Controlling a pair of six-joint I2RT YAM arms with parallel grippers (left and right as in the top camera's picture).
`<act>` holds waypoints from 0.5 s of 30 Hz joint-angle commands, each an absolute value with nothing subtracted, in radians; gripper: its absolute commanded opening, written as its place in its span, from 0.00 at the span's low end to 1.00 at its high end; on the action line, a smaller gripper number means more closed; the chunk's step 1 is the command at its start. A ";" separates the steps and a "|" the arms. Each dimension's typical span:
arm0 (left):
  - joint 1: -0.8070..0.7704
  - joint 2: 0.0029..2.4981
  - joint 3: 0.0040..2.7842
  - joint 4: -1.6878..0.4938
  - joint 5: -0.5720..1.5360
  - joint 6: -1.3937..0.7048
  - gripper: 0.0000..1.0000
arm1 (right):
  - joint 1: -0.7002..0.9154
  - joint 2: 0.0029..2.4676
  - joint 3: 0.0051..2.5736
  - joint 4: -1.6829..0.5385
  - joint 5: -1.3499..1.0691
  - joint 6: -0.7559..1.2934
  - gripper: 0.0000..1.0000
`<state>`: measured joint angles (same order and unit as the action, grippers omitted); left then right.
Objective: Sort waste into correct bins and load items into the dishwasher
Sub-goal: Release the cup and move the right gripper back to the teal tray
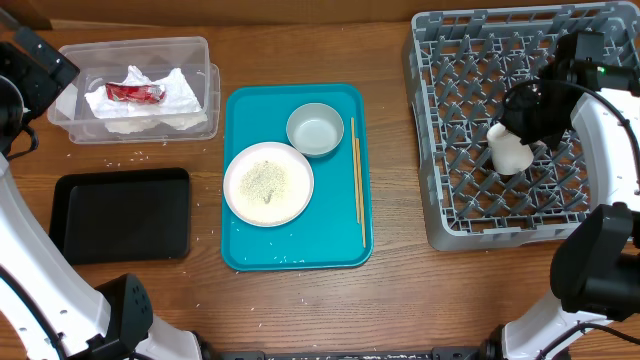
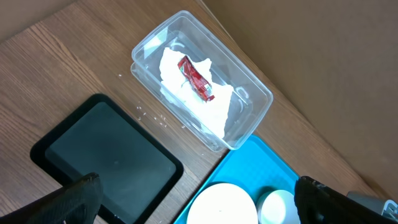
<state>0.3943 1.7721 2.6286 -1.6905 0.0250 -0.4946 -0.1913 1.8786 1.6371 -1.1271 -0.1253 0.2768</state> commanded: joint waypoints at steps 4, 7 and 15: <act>0.392 1.758 2.626 -1.689 0.019 -0.501 1.00 | -0.197 1.876 1.622 -1.120 -0.057 0.300 0.04; 0.392 1.758 2.626 -1.689 0.019 -0.501 1.00 | -0.197 1.876 1.623 -1.158 0.033 0.337 0.04; 0.392 1.758 2.626 -1.689 0.019 -0.501 1.00 | -0.198 1.874 1.658 -1.324 0.235 0.421 0.04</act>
<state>0.3943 1.7721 2.6286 -1.6909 0.0250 -0.4946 -0.1967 1.8694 1.6398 -1.3029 0.1368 0.3801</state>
